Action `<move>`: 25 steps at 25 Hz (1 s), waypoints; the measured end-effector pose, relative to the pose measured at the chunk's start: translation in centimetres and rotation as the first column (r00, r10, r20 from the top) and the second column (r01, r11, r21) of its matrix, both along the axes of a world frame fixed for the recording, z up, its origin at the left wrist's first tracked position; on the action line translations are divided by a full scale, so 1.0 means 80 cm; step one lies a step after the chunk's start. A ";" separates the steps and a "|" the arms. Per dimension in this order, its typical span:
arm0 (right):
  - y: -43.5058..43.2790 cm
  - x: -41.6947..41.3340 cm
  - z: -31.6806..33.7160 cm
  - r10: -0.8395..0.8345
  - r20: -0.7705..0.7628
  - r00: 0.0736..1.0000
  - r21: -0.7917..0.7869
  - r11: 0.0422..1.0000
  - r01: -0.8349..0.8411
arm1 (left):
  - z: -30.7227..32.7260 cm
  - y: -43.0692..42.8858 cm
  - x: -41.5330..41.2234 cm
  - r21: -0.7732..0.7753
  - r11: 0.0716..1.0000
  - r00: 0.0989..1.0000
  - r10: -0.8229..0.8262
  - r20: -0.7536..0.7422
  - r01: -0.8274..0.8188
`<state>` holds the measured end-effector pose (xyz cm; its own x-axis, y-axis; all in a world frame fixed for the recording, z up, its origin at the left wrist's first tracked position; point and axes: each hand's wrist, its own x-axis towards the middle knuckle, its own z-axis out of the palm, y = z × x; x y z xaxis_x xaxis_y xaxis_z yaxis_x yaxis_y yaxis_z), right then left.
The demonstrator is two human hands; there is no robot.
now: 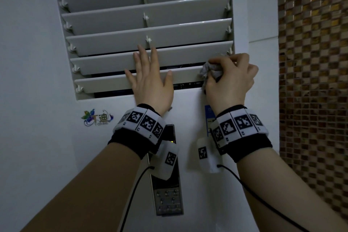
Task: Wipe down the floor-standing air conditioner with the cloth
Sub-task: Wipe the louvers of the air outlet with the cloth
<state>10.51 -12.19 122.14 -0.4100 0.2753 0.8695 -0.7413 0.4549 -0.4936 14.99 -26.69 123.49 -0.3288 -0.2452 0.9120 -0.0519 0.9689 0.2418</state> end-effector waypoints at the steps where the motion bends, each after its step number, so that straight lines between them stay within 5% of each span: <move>1: -0.001 0.000 -0.001 0.024 -0.015 1.000 0.029 0.999 -0.024 | 0.000 0.001 -0.001 -0.003 1.000 1.000 0.005 0.002 -0.005; 4: 0.011 -0.006 -0.001 0.077 -0.052 0.996 0.101 0.992 -0.071 | -0.001 0.004 -0.005 -0.001 0.999 0.999 0.033 -0.011 -0.033; 8: 0.023 -0.012 0.002 0.079 -0.048 0.996 -0.027 0.996 -0.081 | 0.000 0.005 -0.003 0.014 0.999 0.999 0.039 -0.013 -0.039; 12: 0.002 0.011 0.003 0.217 -0.220 0.951 -0.046 0.972 -0.232 | 0.000 0.008 -0.003 0.023 0.999 0.999 0.031 -0.010 -0.030; 15: 0.007 0.012 0.026 0.160 -0.309 0.938 -0.050 0.982 -0.184 | 0.003 0.008 -0.001 0.054 0.998 1.000 0.017 -0.015 -0.016; 25: 0.020 -0.017 0.055 0.053 -0.059 0.997 -0.005 0.999 -0.054 | 0.026 0.000 0.003 0.073 0.993 0.996 0.092 -0.009 -0.091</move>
<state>9.18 -10.61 126.57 -0.3722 0.2604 0.8909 -0.7925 0.4105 -0.4511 15.25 -26.67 125.54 -0.2906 -0.3392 0.8947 -0.1362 0.9402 0.3122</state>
